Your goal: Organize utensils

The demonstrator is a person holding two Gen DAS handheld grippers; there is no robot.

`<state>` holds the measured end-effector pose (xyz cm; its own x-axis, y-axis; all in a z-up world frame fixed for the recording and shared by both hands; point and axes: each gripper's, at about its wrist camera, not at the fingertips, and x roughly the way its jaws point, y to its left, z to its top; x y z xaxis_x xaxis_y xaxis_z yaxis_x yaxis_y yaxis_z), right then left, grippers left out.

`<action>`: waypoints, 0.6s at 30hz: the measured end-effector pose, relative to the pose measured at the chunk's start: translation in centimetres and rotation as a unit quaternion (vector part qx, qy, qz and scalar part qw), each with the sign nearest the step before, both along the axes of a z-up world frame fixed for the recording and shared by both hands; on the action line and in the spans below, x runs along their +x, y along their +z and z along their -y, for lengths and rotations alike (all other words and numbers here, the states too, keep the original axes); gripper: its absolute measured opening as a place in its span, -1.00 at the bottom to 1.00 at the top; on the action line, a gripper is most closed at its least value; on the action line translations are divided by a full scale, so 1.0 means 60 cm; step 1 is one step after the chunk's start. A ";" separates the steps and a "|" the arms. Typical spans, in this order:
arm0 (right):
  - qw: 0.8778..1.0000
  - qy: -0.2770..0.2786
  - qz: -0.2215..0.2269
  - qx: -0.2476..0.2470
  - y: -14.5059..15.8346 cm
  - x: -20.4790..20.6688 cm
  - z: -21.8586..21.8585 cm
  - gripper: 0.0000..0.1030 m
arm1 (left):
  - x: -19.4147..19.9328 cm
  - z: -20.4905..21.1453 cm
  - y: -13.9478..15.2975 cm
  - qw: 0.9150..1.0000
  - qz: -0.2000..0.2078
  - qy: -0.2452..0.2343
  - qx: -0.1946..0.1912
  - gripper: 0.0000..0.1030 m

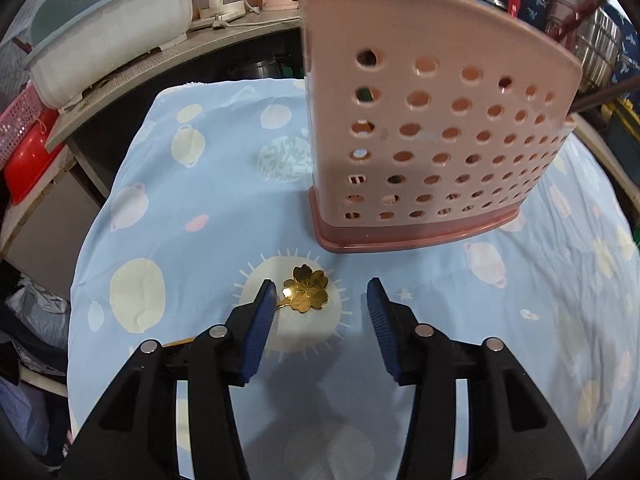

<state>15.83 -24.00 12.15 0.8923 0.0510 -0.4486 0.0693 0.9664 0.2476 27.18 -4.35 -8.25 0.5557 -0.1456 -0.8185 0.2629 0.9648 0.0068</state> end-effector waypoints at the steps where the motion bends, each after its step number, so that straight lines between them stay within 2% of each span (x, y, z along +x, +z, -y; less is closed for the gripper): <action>1: 1.000 0.001 -0.001 0.000 -0.001 0.000 0.000 -0.85 | 0.004 0.004 -0.008 1.000 -0.005 -0.003 0.006 -0.13; 3: 1.000 0.002 -0.002 -0.001 -0.003 0.000 -0.002 -0.85 | 0.007 0.005 -0.020 1.000 -0.006 0.002 0.012 -0.21; 5: 1.000 0.003 -0.004 -0.003 -0.005 0.000 -0.004 -0.85 | 0.007 0.005 -0.021 1.000 0.004 0.002 0.015 -0.55; 7: 1.000 0.004 -0.005 -0.003 -0.005 0.003 -0.005 -0.85 | 0.008 0.005 -0.019 1.000 0.004 -0.001 0.014 -0.80; 11: 1.000 0.003 -0.006 -0.001 -0.005 0.003 -0.005 -0.85 | 0.003 -0.001 -0.007 1.000 0.004 -0.006 0.003 -0.91; 13: 1.000 0.003 -0.006 0.000 -0.005 0.002 -0.006 -0.84 | -0.005 -0.007 0.008 1.000 0.003 -0.006 -0.014 -0.94; 18: 1.000 0.008 -0.008 -0.002 -0.005 -0.008 -0.012 -0.83 | -0.038 -0.024 0.064 0.999 0.011 -0.013 -0.049 -0.97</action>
<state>15.35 -23.27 11.86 0.8845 0.0629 -0.4624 0.0581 0.9683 0.2430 24.90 -2.91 -4.43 0.5685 -0.2391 -0.7872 0.2890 0.9539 -0.0810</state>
